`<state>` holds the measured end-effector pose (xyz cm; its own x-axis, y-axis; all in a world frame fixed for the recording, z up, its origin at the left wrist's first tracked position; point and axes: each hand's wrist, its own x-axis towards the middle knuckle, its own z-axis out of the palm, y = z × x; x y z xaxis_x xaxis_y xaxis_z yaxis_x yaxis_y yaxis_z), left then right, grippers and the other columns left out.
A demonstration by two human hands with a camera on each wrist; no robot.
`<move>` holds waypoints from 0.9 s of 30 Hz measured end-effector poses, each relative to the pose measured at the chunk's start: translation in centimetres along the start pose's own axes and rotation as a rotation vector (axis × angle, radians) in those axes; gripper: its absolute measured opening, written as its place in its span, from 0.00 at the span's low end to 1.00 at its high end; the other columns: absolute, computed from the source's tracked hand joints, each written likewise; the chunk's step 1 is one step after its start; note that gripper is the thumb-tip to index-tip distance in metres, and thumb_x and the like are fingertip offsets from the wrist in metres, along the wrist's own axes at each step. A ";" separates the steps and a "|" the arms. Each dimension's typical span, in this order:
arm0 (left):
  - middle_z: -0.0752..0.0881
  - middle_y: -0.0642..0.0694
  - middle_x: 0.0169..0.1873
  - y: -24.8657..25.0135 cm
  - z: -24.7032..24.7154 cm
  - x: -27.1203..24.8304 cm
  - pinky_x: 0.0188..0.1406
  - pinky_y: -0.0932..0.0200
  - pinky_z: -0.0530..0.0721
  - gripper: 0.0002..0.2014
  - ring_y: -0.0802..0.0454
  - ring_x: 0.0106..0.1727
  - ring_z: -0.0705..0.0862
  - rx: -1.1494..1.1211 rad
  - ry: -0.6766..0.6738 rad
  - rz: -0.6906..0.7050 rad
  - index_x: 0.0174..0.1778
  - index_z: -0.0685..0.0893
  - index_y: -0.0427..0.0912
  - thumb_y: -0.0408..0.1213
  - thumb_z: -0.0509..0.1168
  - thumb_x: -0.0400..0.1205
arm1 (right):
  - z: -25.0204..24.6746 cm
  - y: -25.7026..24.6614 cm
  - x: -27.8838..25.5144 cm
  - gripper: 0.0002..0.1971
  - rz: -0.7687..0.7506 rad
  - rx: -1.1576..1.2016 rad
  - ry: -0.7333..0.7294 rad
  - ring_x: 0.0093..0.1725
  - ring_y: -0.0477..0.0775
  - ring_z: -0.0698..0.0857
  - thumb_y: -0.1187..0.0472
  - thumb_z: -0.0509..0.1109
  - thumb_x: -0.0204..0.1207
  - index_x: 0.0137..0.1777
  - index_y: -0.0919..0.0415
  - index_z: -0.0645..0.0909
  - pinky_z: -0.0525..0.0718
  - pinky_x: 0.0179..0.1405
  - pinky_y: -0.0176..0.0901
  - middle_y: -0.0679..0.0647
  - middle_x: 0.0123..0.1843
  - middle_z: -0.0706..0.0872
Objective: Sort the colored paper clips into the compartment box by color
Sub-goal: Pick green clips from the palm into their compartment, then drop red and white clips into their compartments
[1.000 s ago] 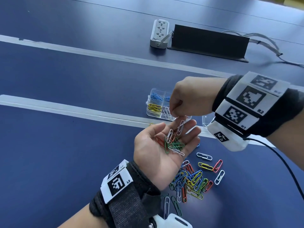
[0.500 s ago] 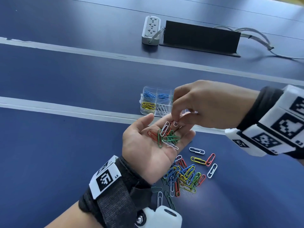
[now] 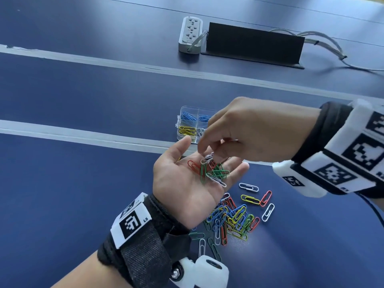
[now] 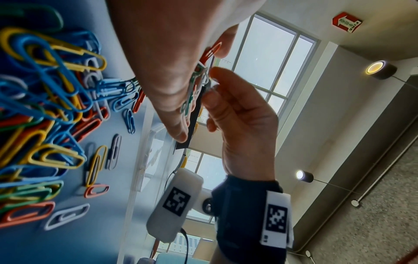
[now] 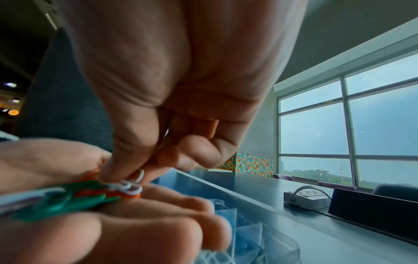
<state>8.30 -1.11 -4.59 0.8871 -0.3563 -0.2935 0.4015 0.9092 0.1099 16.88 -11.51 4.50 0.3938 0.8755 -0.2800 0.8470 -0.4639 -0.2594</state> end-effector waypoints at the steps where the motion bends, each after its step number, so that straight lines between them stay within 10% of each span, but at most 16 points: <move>1: 0.86 0.33 0.54 0.0 0.1 -0.1 0.67 0.37 0.73 0.27 0.34 0.61 0.83 0.001 -0.004 0.001 0.50 0.87 0.31 0.51 0.51 0.81 | 0.1 -0.1 0.1 0.12 0.008 -0.018 -0.017 0.38 0.47 0.81 0.58 0.66 0.74 0.53 0.44 0.85 0.82 0.42 0.45 0.43 0.39 0.87; 10: 0.83 0.36 0.57 0.2 0.0 -0.1 0.72 0.36 0.67 0.26 0.34 0.68 0.77 -0.057 -0.025 0.017 0.47 0.86 0.31 0.50 0.51 0.80 | 0.0 -0.4 0.3 0.08 -0.006 0.030 0.084 0.30 0.35 0.74 0.50 0.68 0.67 0.41 0.49 0.88 0.67 0.33 0.24 0.42 0.35 0.80; 15: 0.82 0.31 0.63 0.8 0.0 -0.1 0.66 0.41 0.76 0.29 0.35 0.64 0.81 -0.078 0.029 0.105 0.62 0.81 0.27 0.47 0.51 0.79 | -0.2 -1.4 -0.9 0.06 0.098 0.143 0.098 0.25 0.29 0.76 0.50 0.73 0.65 0.40 0.47 0.89 0.70 0.32 0.18 0.35 0.24 0.79; 22: 0.81 0.31 0.65 1.2 0.8 -0.4 0.26 0.56 0.84 0.28 0.39 0.52 0.84 -0.105 0.052 0.144 0.71 0.75 0.32 0.44 0.50 0.79 | 2.3 -3.1 -1.2 0.09 0.313 0.008 0.117 0.33 0.47 0.76 0.46 0.70 0.70 0.45 0.48 0.87 0.76 0.40 0.39 0.47 0.36 0.87; 27: 0.82 0.32 0.63 0.7 0.3 -0.2 0.37 0.52 0.87 0.25 0.40 0.50 0.86 -0.071 0.034 0.137 0.69 0.76 0.33 0.41 0.48 0.81 | 2.5 -3.2 -1.4 0.08 0.337 0.047 0.144 0.41 0.47 0.77 0.50 0.68 0.72 0.43 0.49 0.88 0.73 0.36 0.36 0.49 0.35 0.88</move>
<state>8.51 -0.45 -4.21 0.9239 -0.2212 -0.3123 0.2590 0.9622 0.0844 12.71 -11.58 3.41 0.6969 0.6810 -0.2248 0.6453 -0.7322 -0.2179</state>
